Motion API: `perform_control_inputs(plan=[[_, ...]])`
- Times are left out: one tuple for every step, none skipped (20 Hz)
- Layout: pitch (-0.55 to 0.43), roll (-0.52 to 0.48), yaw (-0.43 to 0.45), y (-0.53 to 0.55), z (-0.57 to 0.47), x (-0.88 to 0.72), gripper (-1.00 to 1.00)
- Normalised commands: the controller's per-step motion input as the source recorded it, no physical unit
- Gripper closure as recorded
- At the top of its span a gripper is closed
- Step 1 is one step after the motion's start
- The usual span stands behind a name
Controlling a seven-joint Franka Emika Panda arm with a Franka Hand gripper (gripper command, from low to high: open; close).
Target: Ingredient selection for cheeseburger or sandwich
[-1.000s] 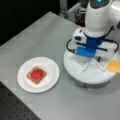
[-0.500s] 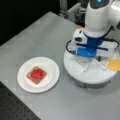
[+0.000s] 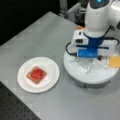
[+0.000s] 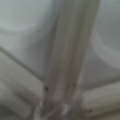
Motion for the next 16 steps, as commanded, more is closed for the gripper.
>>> perform_control_inputs(plan=[[0.192,-0.034,0.404,-0.05,-0.29,-0.02,-1.00],[0.200,-0.047,0.441,-0.05,-0.28,0.00,-1.00],[0.203,-0.050,0.439,-0.05,-0.28,0.01,-1.00],[0.199,-0.070,0.456,-0.06,-0.28,0.03,-1.00],[0.191,-0.089,0.460,-0.06,-0.28,0.04,-1.00],[0.176,-0.083,0.446,-0.06,-0.29,0.04,-1.00],[0.180,-0.074,0.440,-0.05,-0.30,0.03,-1.00],[0.180,-0.095,0.455,-0.04,-0.29,0.01,-1.00],[0.183,-0.111,0.464,-0.04,-0.28,0.00,-1.00],[0.185,-0.115,0.450,-0.03,-0.27,-0.01,-1.00],[0.190,-0.119,0.463,-0.04,-0.25,-0.01,-1.00],[0.191,-0.129,0.488,-0.04,-0.24,0.00,-1.00],[0.189,-0.138,0.524,-0.04,-0.23,0.01,-1.00],[0.174,-0.154,0.644,-0.05,-0.22,0.05,-1.00],[0.156,-0.160,0.720,-0.07,-0.21,0.10,-1.00],[0.152,-0.160,0.712,-0.08,-0.20,0.13,-1.00]])
